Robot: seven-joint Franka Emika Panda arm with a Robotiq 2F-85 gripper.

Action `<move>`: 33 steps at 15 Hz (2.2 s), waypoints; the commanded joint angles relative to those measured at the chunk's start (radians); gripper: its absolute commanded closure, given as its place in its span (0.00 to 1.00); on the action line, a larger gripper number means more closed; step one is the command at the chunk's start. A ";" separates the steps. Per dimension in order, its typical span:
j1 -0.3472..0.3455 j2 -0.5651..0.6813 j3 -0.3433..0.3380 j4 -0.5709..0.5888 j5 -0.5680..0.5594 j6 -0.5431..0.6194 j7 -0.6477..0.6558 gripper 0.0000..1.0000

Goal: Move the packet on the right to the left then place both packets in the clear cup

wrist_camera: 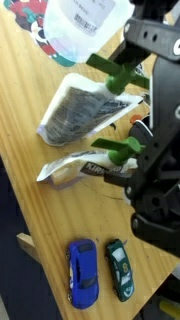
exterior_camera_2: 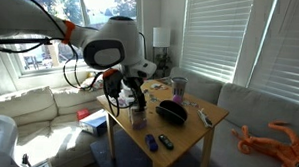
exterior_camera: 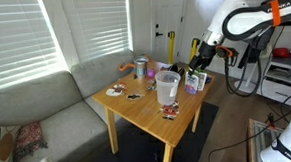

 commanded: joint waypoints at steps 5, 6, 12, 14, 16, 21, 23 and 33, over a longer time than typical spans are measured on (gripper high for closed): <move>0.014 0.056 -0.012 0.040 0.028 -0.002 -0.038 0.26; 0.014 0.060 -0.012 0.042 0.029 -0.002 -0.039 0.32; 0.013 0.072 -0.012 0.060 0.029 -0.010 -0.036 0.76; 0.010 0.069 -0.012 0.069 0.026 -0.017 -0.035 0.88; 0.007 0.066 -0.010 0.079 0.020 -0.024 -0.029 0.99; 0.005 0.052 -0.007 0.099 0.014 -0.038 -0.023 0.97; 0.004 0.040 -0.005 0.111 0.010 -0.048 -0.020 0.97; 0.021 -0.063 0.059 0.258 -0.021 -0.139 -0.005 0.97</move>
